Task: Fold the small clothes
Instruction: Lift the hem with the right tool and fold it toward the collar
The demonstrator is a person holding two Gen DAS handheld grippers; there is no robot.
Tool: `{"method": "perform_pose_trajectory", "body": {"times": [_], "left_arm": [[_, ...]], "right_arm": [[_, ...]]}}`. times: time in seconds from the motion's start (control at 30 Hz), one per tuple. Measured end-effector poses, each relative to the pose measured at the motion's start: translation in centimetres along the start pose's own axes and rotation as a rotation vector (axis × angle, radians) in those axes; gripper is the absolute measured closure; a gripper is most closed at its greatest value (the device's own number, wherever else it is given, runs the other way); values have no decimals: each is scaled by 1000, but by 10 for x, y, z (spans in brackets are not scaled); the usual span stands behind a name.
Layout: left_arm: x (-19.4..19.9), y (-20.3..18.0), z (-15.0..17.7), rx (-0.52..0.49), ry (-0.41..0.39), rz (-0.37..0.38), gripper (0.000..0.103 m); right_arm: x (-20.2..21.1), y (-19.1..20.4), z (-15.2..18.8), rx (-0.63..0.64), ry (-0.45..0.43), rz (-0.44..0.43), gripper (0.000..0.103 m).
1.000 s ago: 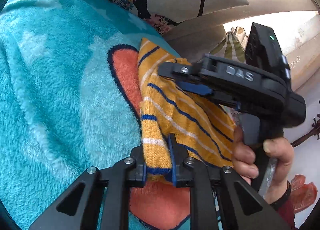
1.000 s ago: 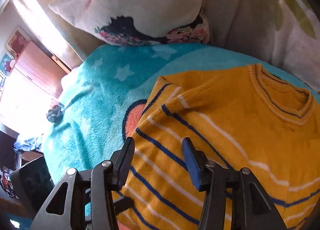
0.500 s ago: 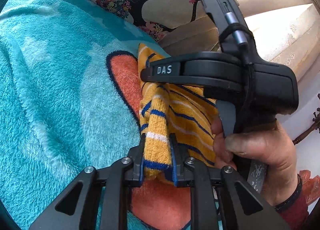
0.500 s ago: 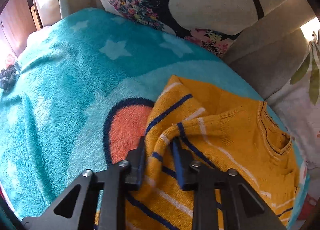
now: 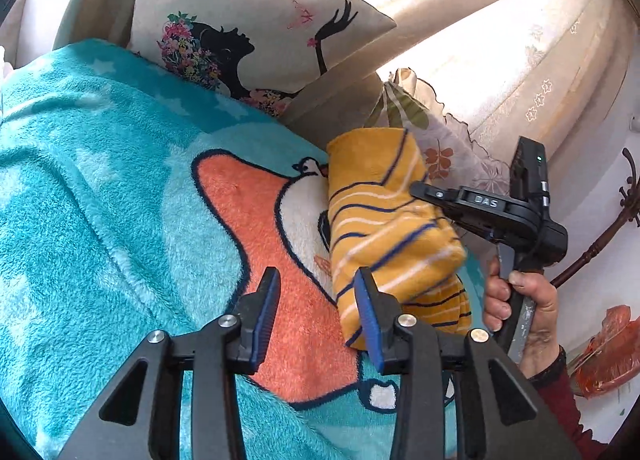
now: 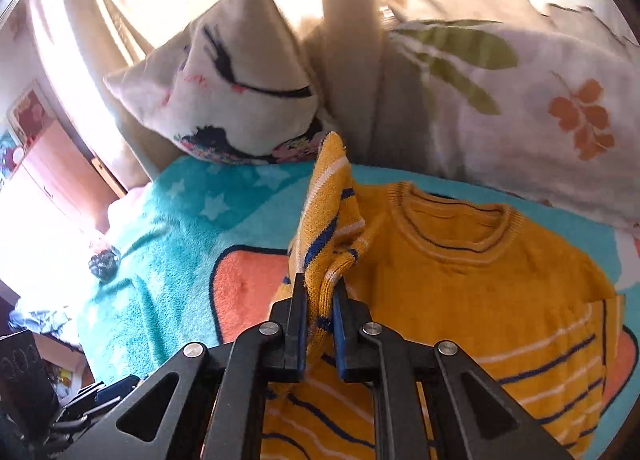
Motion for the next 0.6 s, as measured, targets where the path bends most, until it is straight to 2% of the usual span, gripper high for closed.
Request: {"method": "perform_pose_trajectory", "body": {"times": [0.17, 0.33, 0.4, 0.5, 0.57, 0.6], "left_arm": [[-33, -28, 24, -14, 74, 21, 67], [-59, -73, 43, -105, 116, 26, 67], [-71, -89, 47, -136, 133, 27, 67], [-90, -111, 51, -177, 155, 28, 66], [-109, -124, 54, -204, 180, 32, 63], [-119, -127, 56, -210, 194, 28, 63]], "right_arm": [[49, -104, 22, -168, -63, 43, 92], [74, -193, 52, -325, -96, 84, 92], [77, -214, 61, -372, -99, 68, 92], [69, -221, 77, -364, -60, 60, 91], [66, -220, 82, -376, -50, 64, 82], [70, -221, 82, -379, -65, 76, 80]]}}
Point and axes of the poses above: each gripper's, at about its wrist camera, not at the fingertips, and x roughly against the way its jaws point, y to its left, z to its underside, the point moved 8 cm from there along -x, roughly the way its jaws point, and after that the axes turned 1 degree about z, right-handed, at the moved point
